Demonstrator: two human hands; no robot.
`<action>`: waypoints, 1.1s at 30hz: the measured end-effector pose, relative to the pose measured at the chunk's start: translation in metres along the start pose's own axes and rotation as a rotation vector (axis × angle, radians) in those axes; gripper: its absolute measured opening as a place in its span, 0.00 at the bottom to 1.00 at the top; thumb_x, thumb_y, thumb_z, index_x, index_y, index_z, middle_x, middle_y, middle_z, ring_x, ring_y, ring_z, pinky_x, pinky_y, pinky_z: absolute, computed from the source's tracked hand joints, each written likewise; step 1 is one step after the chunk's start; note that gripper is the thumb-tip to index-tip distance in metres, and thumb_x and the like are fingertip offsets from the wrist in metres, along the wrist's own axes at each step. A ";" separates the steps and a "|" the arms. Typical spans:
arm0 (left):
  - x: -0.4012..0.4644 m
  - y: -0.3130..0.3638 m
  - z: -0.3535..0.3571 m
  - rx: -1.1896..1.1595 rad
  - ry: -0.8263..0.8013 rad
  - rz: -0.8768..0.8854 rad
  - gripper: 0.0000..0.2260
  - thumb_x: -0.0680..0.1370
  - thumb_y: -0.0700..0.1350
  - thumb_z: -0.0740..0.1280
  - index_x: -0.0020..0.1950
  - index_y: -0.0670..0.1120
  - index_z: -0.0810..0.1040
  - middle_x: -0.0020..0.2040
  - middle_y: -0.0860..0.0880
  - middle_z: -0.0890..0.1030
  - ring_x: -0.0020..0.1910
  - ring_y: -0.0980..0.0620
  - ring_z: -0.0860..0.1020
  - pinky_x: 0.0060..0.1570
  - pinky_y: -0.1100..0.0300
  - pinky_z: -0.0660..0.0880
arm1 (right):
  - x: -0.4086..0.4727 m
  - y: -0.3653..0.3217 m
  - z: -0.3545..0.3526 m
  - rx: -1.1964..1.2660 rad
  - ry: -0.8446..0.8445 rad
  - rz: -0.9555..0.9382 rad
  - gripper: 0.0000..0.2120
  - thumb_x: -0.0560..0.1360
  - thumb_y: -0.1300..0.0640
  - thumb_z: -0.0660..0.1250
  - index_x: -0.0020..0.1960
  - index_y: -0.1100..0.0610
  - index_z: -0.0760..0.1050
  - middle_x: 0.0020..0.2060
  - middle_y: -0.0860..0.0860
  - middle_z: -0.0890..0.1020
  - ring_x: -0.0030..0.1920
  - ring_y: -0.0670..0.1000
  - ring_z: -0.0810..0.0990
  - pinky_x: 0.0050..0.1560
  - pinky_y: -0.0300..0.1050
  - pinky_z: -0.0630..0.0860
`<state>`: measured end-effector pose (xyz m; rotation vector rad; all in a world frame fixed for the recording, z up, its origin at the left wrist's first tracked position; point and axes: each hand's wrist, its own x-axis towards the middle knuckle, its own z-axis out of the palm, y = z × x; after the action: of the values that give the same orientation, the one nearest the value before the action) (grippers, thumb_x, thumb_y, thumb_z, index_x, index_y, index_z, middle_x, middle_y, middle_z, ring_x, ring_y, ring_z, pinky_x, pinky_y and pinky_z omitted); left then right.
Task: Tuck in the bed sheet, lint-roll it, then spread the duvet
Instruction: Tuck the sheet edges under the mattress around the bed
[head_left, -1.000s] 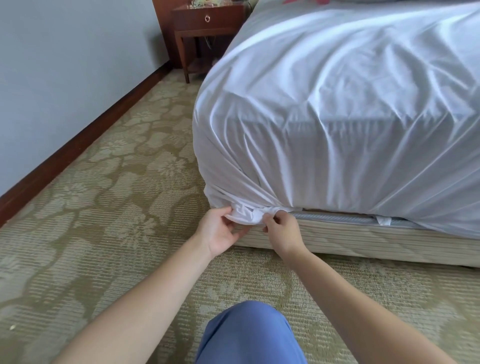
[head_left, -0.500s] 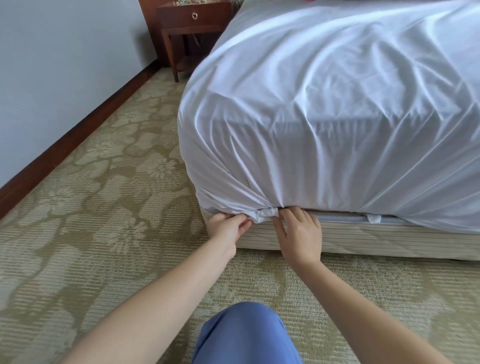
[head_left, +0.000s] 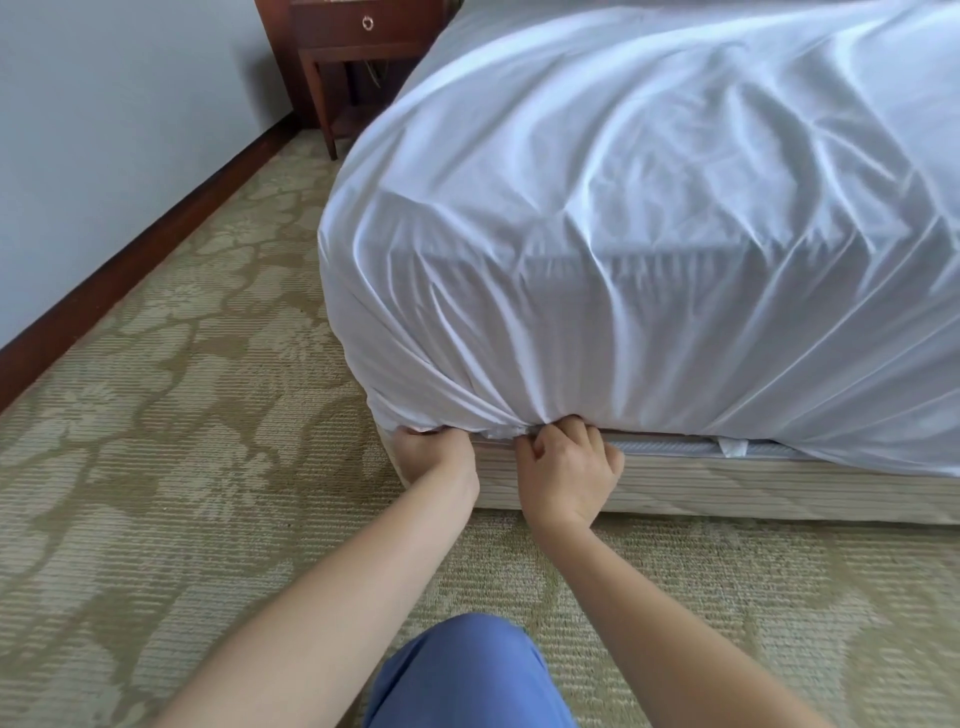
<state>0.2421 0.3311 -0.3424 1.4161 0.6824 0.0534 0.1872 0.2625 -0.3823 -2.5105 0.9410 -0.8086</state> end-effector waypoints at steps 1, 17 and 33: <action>-0.003 0.002 0.001 -0.002 0.011 0.010 0.17 0.72 0.35 0.69 0.40 0.56 0.67 0.41 0.57 0.76 0.43 0.50 0.74 0.48 0.61 0.68 | -0.002 -0.004 0.002 -0.001 -0.016 0.040 0.17 0.59 0.56 0.80 0.24 0.55 0.72 0.29 0.49 0.75 0.33 0.54 0.74 0.40 0.46 0.54; -0.006 -0.020 -0.026 0.218 -0.280 0.054 0.16 0.70 0.44 0.76 0.48 0.43 0.70 0.43 0.49 0.75 0.40 0.53 0.73 0.36 0.62 0.67 | -0.015 0.023 -0.002 0.154 0.115 -0.317 0.13 0.75 0.51 0.60 0.50 0.56 0.80 0.43 0.49 0.82 0.46 0.52 0.79 0.48 0.48 0.63; -0.003 -0.019 -0.004 0.074 -0.081 -0.100 0.16 0.65 0.39 0.78 0.44 0.43 0.72 0.40 0.51 0.77 0.41 0.49 0.75 0.45 0.58 0.70 | 0.012 0.015 0.002 0.154 0.118 -0.244 0.09 0.58 0.58 0.78 0.27 0.55 0.77 0.24 0.49 0.77 0.26 0.53 0.77 0.29 0.33 0.61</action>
<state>0.2312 0.3298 -0.3583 1.4453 0.6926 -0.1082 0.1880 0.2436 -0.3864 -2.4939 0.5877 -1.0703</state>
